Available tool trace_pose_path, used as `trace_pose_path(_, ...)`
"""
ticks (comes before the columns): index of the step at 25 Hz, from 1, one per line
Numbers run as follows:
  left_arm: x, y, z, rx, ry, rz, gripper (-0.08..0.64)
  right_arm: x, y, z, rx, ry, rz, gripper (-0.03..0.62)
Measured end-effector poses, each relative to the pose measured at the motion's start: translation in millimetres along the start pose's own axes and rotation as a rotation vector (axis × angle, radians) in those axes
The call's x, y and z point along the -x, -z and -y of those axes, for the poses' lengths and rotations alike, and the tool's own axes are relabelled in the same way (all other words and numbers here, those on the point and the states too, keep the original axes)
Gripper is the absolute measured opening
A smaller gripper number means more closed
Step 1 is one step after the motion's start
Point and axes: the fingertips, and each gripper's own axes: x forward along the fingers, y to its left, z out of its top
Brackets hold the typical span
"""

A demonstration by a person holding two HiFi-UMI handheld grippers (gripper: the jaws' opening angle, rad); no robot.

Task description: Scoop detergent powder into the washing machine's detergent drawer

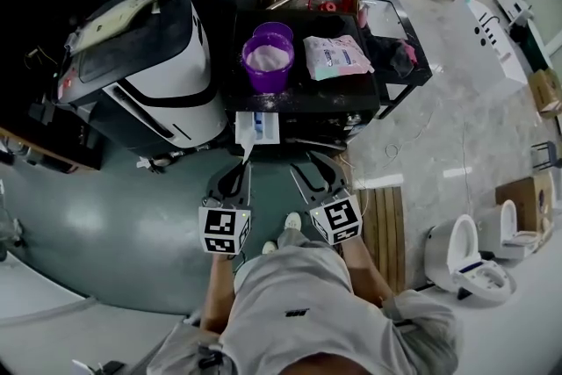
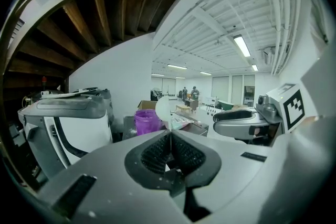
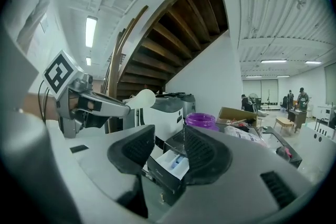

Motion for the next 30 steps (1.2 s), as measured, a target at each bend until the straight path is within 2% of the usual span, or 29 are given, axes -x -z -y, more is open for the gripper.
trace_pose_path(8,-30,-20,16,-0.014,-0.035,-0.005,0.016,-5,-4,41,-0.006,-0.035,0.01,0.169)
trace_pose_path(18,-55,-28,15,-0.023,-0.067,-0.019,0.015,-22,-5,66,-0.013,-0.068,0.021,0.167)
trace_pose_path(30,-105,-37,-7,-0.021,-0.024,-0.014,0.016,-57,-9,101,-0.009,-0.019,0.004,0.167)
